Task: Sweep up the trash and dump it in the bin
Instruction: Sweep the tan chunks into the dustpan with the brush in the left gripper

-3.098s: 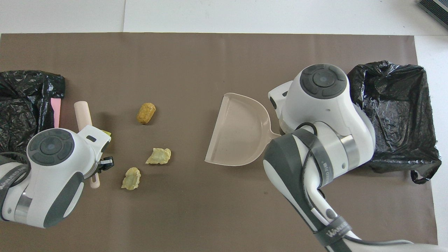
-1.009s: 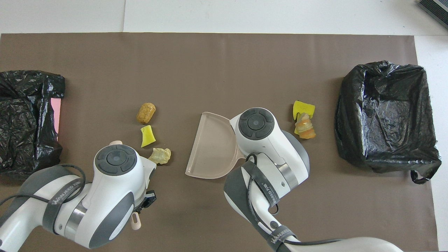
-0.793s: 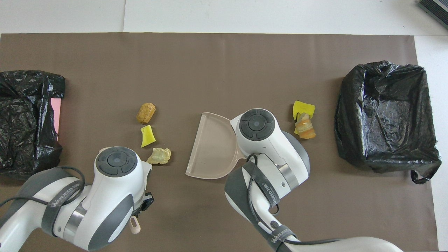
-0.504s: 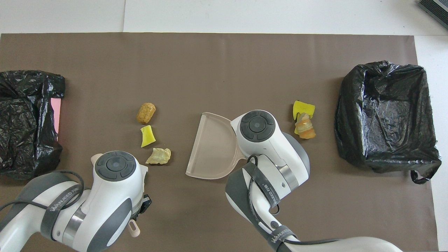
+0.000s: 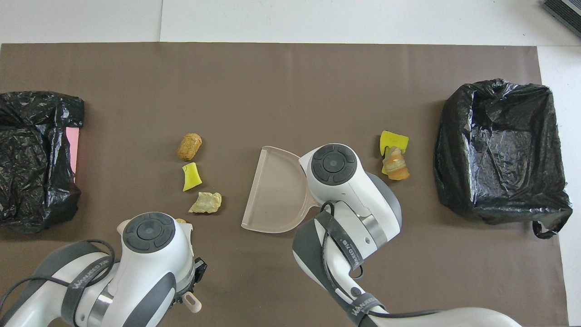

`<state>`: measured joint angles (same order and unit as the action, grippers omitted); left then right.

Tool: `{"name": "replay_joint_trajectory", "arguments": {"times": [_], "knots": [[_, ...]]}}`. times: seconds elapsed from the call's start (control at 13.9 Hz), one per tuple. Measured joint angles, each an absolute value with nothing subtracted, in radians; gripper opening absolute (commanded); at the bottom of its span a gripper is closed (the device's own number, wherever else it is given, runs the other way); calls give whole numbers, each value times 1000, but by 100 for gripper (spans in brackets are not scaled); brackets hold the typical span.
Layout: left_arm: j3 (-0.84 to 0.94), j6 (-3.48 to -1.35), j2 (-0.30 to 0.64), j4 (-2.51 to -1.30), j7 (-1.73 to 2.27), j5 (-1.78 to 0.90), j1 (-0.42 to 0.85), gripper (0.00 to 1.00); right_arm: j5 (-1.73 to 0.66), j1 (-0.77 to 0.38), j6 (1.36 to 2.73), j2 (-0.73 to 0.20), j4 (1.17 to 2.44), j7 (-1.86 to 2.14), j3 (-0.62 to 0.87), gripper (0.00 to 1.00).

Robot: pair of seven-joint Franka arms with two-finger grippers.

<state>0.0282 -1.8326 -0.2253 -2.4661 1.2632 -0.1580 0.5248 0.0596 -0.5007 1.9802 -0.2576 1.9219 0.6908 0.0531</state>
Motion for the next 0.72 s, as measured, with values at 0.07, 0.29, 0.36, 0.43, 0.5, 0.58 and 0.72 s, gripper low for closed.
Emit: {"name": "replay_joint_trajectory", "arguments": {"times": [0.07,0.29,0.36,0.43,0.5,0.58,0.72], "knots": [[25,-1855,-208,-2459,1246,-163,524,0,60,-501,1980,-258,1922,691,53,0],[15,-1869,-149,-2391,1110,-167,503,0,60,-501,1981,-258,1922,691,53,0],[12,-1869,-136,-2376,1042,-167,501,0,60,-501,1981,-258,1923,691,53,0],[10,-1869,-128,-2366,955,-168,500,0,60,-501,1981,-258,1923,691,53,0],[10,-1869,-124,-2362,867,-169,499,0,60,-501,1981,-258,1923,691,53,0],[10,-1872,-123,-2361,791,-170,499,0,60,-501,1981,-258,1923,691,53,0],[11,-1896,-122,-2361,641,-171,499,0,60,-501,1981,-258,1923,691,53,0]]}}
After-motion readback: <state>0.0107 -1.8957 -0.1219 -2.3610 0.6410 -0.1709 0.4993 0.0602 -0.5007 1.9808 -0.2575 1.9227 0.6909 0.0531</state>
